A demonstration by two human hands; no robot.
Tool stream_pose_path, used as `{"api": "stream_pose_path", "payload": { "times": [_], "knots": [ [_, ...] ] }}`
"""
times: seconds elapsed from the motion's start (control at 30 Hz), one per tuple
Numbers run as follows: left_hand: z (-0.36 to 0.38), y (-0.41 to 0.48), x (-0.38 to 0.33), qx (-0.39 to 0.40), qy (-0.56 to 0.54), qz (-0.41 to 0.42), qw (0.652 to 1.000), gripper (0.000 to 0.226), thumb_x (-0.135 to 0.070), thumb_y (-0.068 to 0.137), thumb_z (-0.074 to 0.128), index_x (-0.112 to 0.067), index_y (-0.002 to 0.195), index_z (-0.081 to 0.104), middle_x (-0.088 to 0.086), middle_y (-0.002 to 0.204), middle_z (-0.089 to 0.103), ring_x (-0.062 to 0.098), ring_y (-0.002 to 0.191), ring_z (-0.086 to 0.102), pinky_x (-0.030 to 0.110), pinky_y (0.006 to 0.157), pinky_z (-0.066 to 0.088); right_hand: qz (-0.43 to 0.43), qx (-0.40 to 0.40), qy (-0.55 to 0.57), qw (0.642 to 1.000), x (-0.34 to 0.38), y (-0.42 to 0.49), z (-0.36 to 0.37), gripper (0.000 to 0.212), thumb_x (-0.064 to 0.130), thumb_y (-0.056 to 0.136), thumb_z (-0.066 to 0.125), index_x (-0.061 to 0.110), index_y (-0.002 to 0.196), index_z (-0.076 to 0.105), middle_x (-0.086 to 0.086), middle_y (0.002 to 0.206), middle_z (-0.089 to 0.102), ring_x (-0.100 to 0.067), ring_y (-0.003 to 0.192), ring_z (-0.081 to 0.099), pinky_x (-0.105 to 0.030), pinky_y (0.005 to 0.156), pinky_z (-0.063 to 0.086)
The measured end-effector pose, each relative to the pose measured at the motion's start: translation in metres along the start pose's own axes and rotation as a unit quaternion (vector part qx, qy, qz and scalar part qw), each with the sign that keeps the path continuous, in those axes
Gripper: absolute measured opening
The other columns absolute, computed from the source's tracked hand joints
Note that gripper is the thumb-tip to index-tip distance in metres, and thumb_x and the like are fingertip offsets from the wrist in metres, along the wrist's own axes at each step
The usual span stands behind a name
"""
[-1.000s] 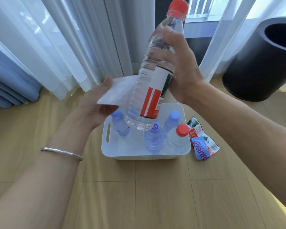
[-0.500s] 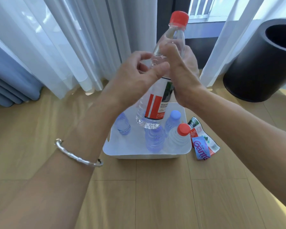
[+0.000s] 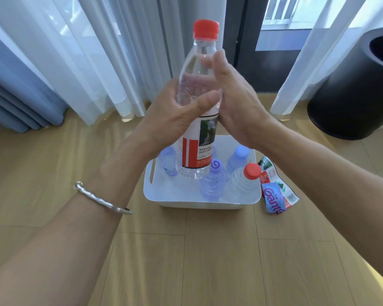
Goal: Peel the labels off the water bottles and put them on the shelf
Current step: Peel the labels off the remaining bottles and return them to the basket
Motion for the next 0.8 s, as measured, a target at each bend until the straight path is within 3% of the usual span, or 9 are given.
{"api": "stream_pose_path", "payload": {
  "times": [0.07,0.17,0.23,0.3,0.37,0.5,0.63,0.8],
  "knots": [
    [-0.005,-0.001,0.003,-0.004,-0.036,-0.015,0.999,0.053,-0.044,0.074,0.072,-0.018,0.117,0.056,0.002,0.108,0.071,0.018,0.100,0.070,0.043,0.089,0.054,-0.009,0.015,-0.033,0.999,0.000,0.002,-0.004,0.047,0.048,0.098,0.033,0.014,0.122,0.054,-0.010,0.110,0.071,-0.025,0.101,0.070,-0.046,0.090,0.054],
    [-0.011,-0.003,0.002,0.008,-0.028,-0.029,0.999,0.071,-0.052,0.066,0.069,-0.017,0.126,0.054,0.002,0.112,0.071,0.017,0.101,0.069,0.039,0.083,0.056,-0.004,0.018,-0.073,0.997,-0.007,0.004,-0.016,0.040,0.034,0.103,0.035,0.023,0.090,0.072,-0.006,0.089,0.071,-0.020,0.087,0.069,-0.037,0.083,0.056],
    [-0.013,-0.004,0.001,0.015,-0.019,-0.032,0.999,0.071,-0.056,0.064,0.067,-0.019,0.124,0.059,0.003,0.113,0.070,0.018,0.104,0.068,0.045,0.090,0.054,0.010,0.032,-0.115,0.993,-0.016,0.004,-0.022,0.028,0.020,0.092,0.043,0.015,0.092,0.070,-0.012,0.088,0.069,-0.024,0.085,0.066,-0.046,0.089,0.055],
    [-0.013,-0.004,0.000,0.012,-0.021,-0.033,0.999,0.068,-0.056,0.064,0.066,-0.017,0.120,0.062,0.004,0.113,0.071,0.019,0.103,0.069,0.046,0.092,0.053,0.018,0.055,-0.187,0.981,-0.021,0.002,-0.024,0.029,0.014,0.080,0.047,0.008,0.100,0.068,-0.018,0.098,0.070,-0.030,0.091,0.067,-0.051,0.094,0.051],
    [-0.014,-0.003,0.000,-0.001,-0.024,-0.036,0.999,0.067,-0.055,0.064,0.067,-0.017,0.119,0.063,0.006,0.112,0.071,0.021,0.102,0.069,0.048,0.090,0.054,0.007,0.081,-0.260,0.962,-0.023,0.000,-0.023,0.026,0.011,0.082,0.057,0.010,0.105,0.068,-0.011,0.100,0.073,-0.027,0.094,0.069,-0.047,0.092,0.053],
    [-0.016,-0.002,0.003,-0.025,-0.020,-0.055,0.998,0.069,-0.057,0.060,0.070,-0.020,0.117,0.064,0.003,0.113,0.069,0.020,0.102,0.068,0.051,0.086,0.055,-0.018,0.077,-0.343,0.936,-0.020,0.000,-0.027,0.011,0.009,0.088,0.064,0.019,0.093,0.068,0.000,0.080,0.068,-0.010,0.072,0.059,-0.032,0.073,0.052],
    [-0.026,0.002,0.005,-0.119,-0.030,-0.091,0.988,0.067,-0.059,0.051,0.072,-0.024,0.106,0.060,-0.006,0.105,0.066,0.016,0.094,0.070,0.048,0.077,0.059,-0.018,0.090,-0.474,0.876,-0.016,0.007,-0.040,0.013,0.015,0.091,0.061,0.024,0.082,0.065,0.014,0.071,0.061,0.000,0.063,0.053,-0.020,0.064,0.045],
    [-0.052,0.006,0.015,-0.252,0.026,-0.084,0.964,0.056,-0.044,0.062,0.081,-0.030,0.102,0.044,-0.018,0.091,0.056,0.011,0.092,0.064,0.042,0.086,0.056,-0.017,0.036,-0.510,0.859,0.001,0.008,-0.072,0.010,0.018,0.093,0.059,0.021,0.086,0.064,0.012,0.073,0.060,-0.001,0.062,0.052,-0.017,0.056,0.039]
  ]
}}
Point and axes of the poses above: each hand's wrist, its own y-axis towards the middle knuckle, its own z-axis out of the palm, x = y × z, the point moved 6 cm from there along y, towards the middle knuckle
